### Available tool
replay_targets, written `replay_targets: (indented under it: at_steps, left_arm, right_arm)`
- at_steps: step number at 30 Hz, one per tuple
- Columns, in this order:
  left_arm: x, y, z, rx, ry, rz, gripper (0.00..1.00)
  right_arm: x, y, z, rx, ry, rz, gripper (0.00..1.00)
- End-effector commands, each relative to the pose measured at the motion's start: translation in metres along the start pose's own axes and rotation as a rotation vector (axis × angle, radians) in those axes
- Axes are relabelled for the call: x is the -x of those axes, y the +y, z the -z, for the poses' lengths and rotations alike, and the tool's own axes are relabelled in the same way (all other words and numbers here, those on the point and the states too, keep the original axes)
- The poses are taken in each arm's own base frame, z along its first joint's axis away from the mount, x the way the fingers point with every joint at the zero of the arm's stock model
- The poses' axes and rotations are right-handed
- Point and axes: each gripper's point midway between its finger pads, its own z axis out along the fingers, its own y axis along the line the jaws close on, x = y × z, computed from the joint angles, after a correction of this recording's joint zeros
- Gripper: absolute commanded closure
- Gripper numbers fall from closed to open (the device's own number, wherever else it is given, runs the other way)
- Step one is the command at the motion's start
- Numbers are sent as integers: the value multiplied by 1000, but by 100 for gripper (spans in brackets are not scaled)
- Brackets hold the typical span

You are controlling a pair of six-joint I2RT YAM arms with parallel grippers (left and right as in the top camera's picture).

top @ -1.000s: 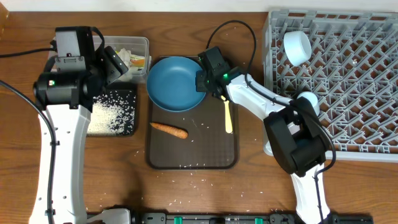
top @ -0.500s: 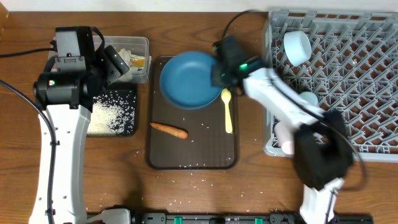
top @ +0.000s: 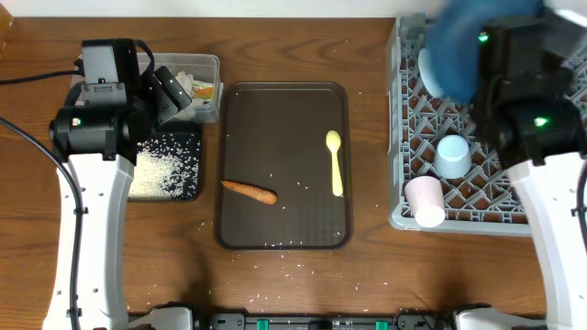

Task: Sort waste into correct bins and load items into the dishwasher rack
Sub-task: 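Carry the dark-blue bowl to the rack and set it in the back corner, then withdraw the right gripper to the rack's right side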

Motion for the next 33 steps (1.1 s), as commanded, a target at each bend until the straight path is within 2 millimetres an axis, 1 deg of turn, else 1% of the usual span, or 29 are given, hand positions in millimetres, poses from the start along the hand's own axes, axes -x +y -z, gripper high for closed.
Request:
replay_targets:
  at_steps: [1,3,5,9,12,16,19,21,24,26,30,33]
  left_arm:
    - [0,2,-3,11,6,-12,0]
    - [-1,2,-3,11,6,-12,0]
    - [-1,2,-3,11,6,-12,0]
    - [0,2,-3,11,6,-12,0]
    - [0,2,-3,11,6,-12,0]
    - [0,2,-3,11,6,-12,0]
    - [0,2,-3,11,6,-12,0]
    - [-1,2,-3,11,6,-12,0]
    - [-1,2,-3,11,6,-12,0]
    - [-1,2,-3,11,6,-12,0]
    - [-1,2,-3,11,6,-12,0]
    - [0,2,-3,11,6,-12,0]
  right_arm:
    - [22,-61,-16,-350,-92,38,99]
    - [29,-70,-31,-393,-89,70,99]
    - [39,-72,-48,-413,-92,115,99]
    - [55,-57,-94,-363,-98,337,99]
    - [54,-50,-122,-389,-72,550,99]
    - [36,-32,-157,-358,-11,855,99]
    - [16,-7,-182,-257,2,1047,99]
    - [7,3,-195,-223,-2,1087,99]
    - [2,13,-209,-217,-26,1077,99]
    - [-3,20,-218,-210,-35,1106,99]
    - [-24,36,-234,-172,-18,1230,99]
    - [-38,42,-243,-157,4,1251,99]
